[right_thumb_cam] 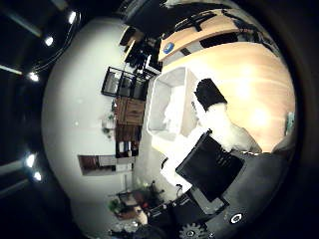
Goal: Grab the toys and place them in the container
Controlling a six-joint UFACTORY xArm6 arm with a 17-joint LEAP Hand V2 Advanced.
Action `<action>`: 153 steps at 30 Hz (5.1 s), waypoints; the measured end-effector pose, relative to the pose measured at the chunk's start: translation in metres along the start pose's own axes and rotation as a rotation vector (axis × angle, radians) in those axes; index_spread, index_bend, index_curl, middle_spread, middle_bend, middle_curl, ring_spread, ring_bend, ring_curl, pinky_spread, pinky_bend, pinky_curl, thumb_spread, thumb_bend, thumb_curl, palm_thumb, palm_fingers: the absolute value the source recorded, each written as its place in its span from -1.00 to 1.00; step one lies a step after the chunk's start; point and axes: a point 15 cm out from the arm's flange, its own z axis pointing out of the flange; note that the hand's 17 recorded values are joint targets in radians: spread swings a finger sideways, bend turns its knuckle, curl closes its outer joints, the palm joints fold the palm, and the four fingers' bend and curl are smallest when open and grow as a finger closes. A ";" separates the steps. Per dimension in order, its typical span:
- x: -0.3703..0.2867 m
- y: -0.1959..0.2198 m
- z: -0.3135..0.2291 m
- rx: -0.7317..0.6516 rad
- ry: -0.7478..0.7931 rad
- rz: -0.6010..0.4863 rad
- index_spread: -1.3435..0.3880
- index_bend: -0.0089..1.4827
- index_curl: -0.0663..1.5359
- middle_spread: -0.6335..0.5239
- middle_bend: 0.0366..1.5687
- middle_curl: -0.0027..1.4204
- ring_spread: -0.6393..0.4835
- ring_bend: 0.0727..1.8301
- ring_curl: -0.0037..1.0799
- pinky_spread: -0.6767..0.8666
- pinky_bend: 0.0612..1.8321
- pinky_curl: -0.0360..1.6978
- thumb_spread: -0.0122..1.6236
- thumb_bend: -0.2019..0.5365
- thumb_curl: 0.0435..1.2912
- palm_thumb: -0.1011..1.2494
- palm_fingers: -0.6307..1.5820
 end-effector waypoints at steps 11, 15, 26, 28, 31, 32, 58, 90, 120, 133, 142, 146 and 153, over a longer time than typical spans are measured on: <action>0.009 -0.002 0.010 -0.034 -0.009 0.028 -0.11 -0.67 -0.40 -0.42 -0.80 -0.59 -0.29 -0.36 -0.66 -0.14 -0.23 -0.97 0.35 -0.51 -0.34 0.01 0.04; 0.019 0.000 0.008 -0.032 0.003 0.057 -0.11 -0.67 -0.40 -0.41 -0.80 -0.59 -0.29 -0.36 -0.67 -0.14 -0.23 -0.97 0.35 -0.51 -0.34 0.01 0.04; 0.064 0.021 0.021 -0.067 0.054 0.157 -0.10 -0.68 -0.40 -0.39 -0.80 -0.59 -0.28 -0.35 -0.67 -0.13 -0.23 -0.97 0.36 -0.51 -0.34 0.02 0.04; 0.078 0.026 0.017 -0.064 0.073 0.178 -0.10 -0.68 -0.40 -0.40 -0.81 -0.59 -0.28 -0.35 -0.67 -0.12 -0.23 -0.97 0.36 -0.51 -0.34 0.02 0.04; 0.105 0.037 0.014 -0.068 0.105 0.210 -0.10 -0.68 -0.40 -0.40 -0.80 -0.59 -0.28 -0.35 -0.67 -0.11 -0.23 -0.97 0.36 -0.51 -0.34 0.02 0.04; 0.112 0.041 0.017 -0.075 0.106 0.216 -0.10 -0.68 -0.40 -0.39 -0.81 -0.59 -0.28 -0.35 -0.67 -0.11 -0.23 -0.96 0.36 -0.51 -0.34 0.02 0.03; 0.242 0.108 0.027 -0.035 0.111 0.357 -0.11 -0.67 -0.40 -0.41 -0.80 -0.60 -0.30 -0.35 -0.67 -0.10 -0.25 -0.97 0.35 -0.52 -0.34 0.03 0.04; 0.356 0.120 0.072 -0.079 0.138 0.459 -0.11 -0.68 -0.40 -0.42 -0.80 -0.59 -0.34 -0.32 -0.67 -0.07 -0.26 -0.97 0.34 -0.51 -0.33 0.06 0.03; 0.372 0.069 0.061 0.085 0.081 0.507 -0.14 -0.23 -0.10 -0.68 -0.01 -0.20 -0.45 0.25 -0.21 -0.58 0.46 -0.65 0.28 -0.28 -0.09 0.66 0.80; 0.380 0.077 0.053 0.048 0.018 0.542 0.02 0.36 0.28 -0.50 0.53 0.21 -0.37 0.55 0.17 -0.43 0.71 -0.46 0.21 -0.43 0.14 0.66 0.52; 0.363 0.097 0.048 -0.115 -0.019 0.507 -0.05 -0.35 -0.07 -0.40 -0.34 -0.19 -0.27 0.10 -0.11 -0.50 0.58 -0.51 0.24 -0.60 -0.08 0.07 -0.48; 0.363 0.097 0.049 -0.121 -0.021 0.499 -0.06 -0.42 -0.19 -0.33 -0.44 -0.29 -0.19 -0.03 -0.27 -0.32 0.41 -0.60 0.25 -0.56 -0.15 0.00 -0.44; 0.366 0.097 0.053 -0.122 -0.022 0.495 -0.05 -0.48 -0.29 -0.30 -0.53 -0.38 -0.14 -0.12 -0.36 -0.10 0.25 -0.69 0.26 -0.52 -0.22 0.00 -0.37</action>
